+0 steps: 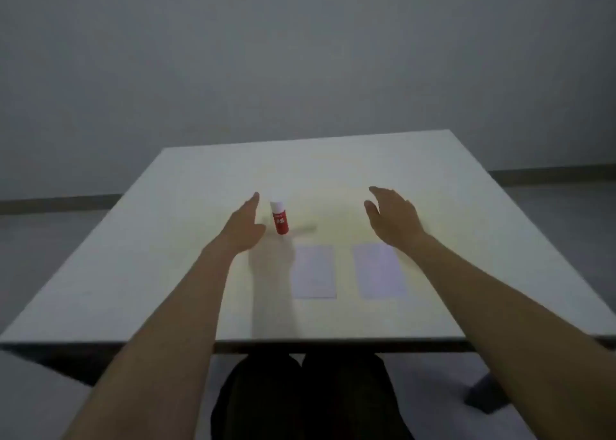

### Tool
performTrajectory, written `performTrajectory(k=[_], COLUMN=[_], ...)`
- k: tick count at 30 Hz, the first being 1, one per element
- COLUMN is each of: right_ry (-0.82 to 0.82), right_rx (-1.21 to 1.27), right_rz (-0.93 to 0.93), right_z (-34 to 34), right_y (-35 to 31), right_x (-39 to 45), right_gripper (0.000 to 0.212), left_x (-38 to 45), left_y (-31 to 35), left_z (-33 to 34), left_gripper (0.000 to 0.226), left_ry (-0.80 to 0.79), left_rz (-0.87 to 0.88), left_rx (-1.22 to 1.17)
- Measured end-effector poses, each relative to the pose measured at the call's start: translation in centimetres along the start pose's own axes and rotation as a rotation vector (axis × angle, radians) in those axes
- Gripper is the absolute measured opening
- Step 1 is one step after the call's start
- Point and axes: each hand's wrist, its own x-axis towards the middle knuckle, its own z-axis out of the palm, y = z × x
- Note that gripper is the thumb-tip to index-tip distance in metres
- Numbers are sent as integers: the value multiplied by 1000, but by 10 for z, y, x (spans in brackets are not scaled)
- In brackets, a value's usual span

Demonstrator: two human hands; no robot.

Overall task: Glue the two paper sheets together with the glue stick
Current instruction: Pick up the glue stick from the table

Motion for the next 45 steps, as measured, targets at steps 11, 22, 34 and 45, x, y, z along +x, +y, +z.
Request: performTrajectory(k=[11, 22, 34, 45], right_ry=[-35, -351, -215, 142], right_rx=[203, 757, 679, 232], right_rz=[-154, 238, 75, 191], right_z=[2, -29, -24, -2], right_y=[-19, -53, -41, 41], right_x=[-31, -3, 4, 4], right_gripper=[33, 53, 27, 24], left_x=[-27, -21, -28, -73], left_y=[36, 60, 68, 73], left_z=[57, 29, 32, 41], left_gripper=[18, 45, 44, 21], left_ry=[301, 354, 371, 100], left_rz=[-96, 389, 436, 136], left_rx=[-535, 108, 152, -1084])
